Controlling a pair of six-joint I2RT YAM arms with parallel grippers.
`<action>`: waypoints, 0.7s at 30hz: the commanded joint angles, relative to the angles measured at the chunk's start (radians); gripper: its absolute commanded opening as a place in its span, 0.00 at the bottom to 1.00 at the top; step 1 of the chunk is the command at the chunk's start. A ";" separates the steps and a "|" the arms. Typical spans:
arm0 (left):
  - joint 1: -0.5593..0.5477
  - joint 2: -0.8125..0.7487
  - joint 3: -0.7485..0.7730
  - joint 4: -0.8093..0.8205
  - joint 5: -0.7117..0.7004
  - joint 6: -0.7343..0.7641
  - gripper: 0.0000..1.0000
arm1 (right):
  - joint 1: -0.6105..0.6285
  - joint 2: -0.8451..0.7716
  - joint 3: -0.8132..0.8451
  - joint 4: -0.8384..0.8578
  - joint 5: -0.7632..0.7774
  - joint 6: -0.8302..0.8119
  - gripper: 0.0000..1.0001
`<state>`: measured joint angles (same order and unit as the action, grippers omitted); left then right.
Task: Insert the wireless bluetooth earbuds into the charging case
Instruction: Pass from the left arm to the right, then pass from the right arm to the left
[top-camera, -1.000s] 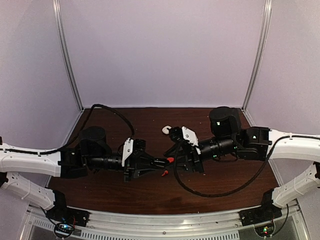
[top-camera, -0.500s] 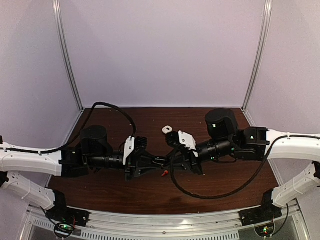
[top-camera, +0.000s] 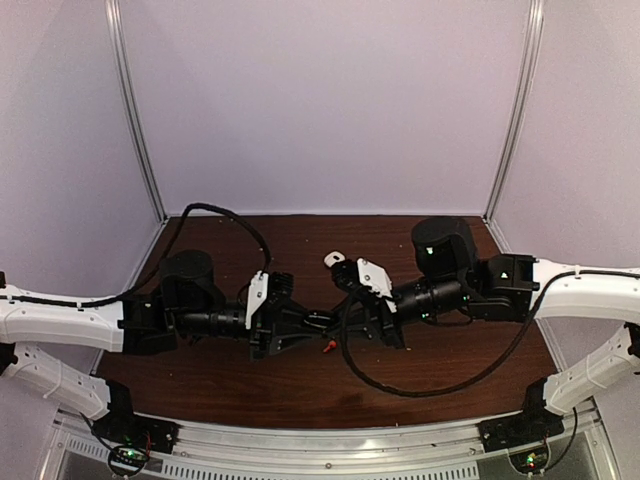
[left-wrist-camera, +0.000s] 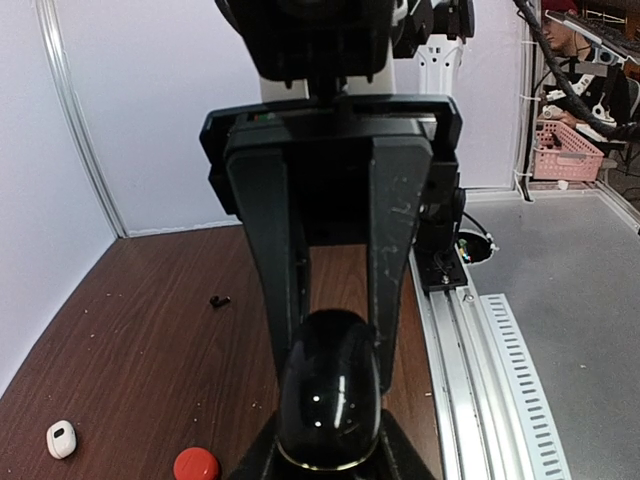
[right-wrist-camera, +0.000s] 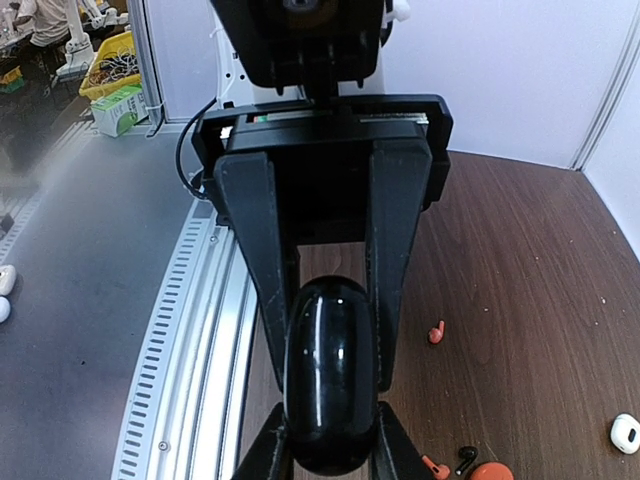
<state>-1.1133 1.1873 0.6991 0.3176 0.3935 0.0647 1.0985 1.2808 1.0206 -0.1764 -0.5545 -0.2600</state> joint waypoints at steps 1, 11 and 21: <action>0.003 -0.002 0.004 0.087 0.001 -0.008 0.30 | 0.009 -0.020 -0.006 0.077 -0.039 0.023 0.03; 0.003 -0.006 -0.014 0.127 -0.007 -0.022 0.24 | 0.009 -0.027 -0.018 0.103 -0.047 0.028 0.03; 0.018 -0.033 -0.048 0.181 -0.014 -0.036 0.15 | 0.008 -0.043 -0.043 0.152 -0.057 0.045 0.02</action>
<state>-1.1114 1.1831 0.6682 0.4198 0.3969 0.0330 1.0996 1.2686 0.9894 -0.0772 -0.5777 -0.2379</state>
